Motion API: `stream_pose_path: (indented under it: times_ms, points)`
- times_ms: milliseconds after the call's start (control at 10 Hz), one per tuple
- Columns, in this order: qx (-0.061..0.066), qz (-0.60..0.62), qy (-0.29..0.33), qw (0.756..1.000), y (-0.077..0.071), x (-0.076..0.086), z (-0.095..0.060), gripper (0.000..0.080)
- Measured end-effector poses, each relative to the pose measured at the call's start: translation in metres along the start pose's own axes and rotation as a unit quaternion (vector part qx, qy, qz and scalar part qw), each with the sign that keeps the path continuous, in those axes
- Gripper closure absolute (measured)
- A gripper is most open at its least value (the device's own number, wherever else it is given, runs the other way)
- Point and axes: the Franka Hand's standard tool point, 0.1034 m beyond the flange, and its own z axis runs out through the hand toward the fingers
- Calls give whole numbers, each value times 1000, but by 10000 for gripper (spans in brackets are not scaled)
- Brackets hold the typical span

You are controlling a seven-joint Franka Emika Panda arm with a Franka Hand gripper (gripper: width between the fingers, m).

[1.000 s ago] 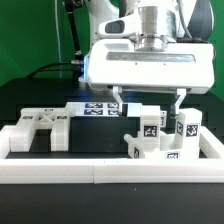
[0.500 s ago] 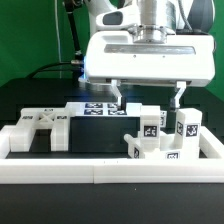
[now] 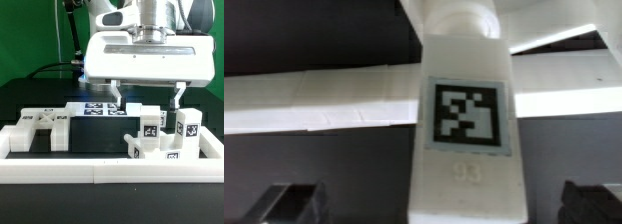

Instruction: Assemble chair

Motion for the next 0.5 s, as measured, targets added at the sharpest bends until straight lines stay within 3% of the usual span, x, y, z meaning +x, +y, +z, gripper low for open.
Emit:
stream_pose_path:
  times_ms: [500]
  points:
    - [3,2,-16,1000,-1,4,1,150]
